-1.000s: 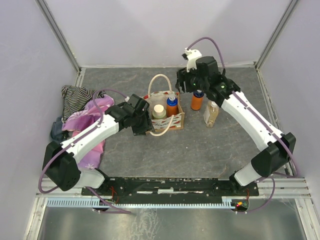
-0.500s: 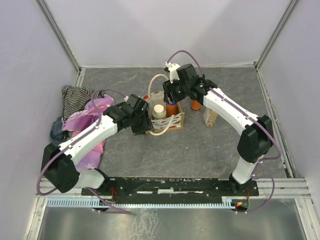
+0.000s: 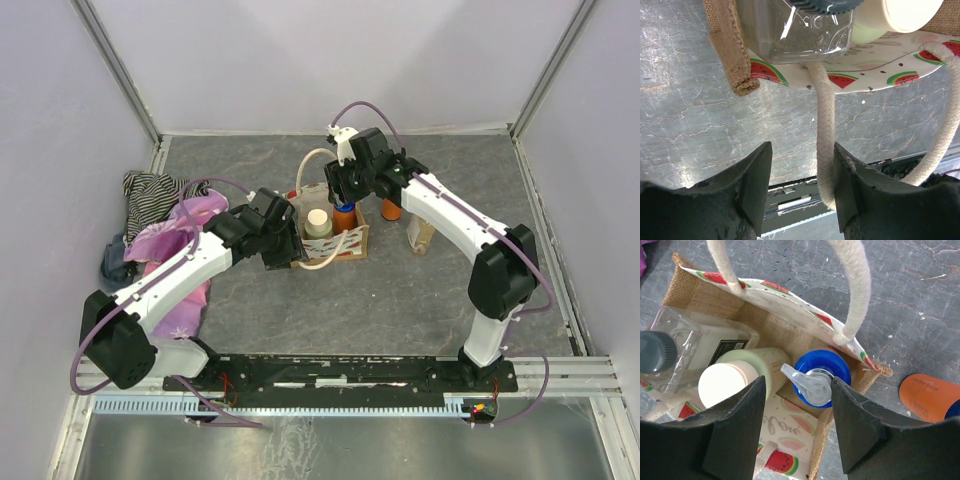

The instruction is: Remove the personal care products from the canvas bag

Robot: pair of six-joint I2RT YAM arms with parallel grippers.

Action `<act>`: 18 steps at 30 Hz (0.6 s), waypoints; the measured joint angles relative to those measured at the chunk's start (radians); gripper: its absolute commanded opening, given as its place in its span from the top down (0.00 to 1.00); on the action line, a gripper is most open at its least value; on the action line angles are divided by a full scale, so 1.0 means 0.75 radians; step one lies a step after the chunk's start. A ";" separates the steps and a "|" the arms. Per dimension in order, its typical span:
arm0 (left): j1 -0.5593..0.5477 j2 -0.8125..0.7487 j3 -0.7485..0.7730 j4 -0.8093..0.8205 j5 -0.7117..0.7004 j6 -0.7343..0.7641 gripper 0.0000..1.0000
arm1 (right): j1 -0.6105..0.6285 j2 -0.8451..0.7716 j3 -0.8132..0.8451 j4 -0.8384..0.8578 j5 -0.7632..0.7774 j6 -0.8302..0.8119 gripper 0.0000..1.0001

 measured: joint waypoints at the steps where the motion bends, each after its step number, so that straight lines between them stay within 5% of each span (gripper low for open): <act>1: 0.000 0.000 0.000 0.001 0.000 0.000 0.43 | 0.000 0.009 0.006 0.003 0.002 -0.001 0.39; 18: 0.000 -0.002 -0.005 -0.001 0.001 0.000 0.43 | 0.001 0.125 0.053 0.024 0.089 -0.056 0.48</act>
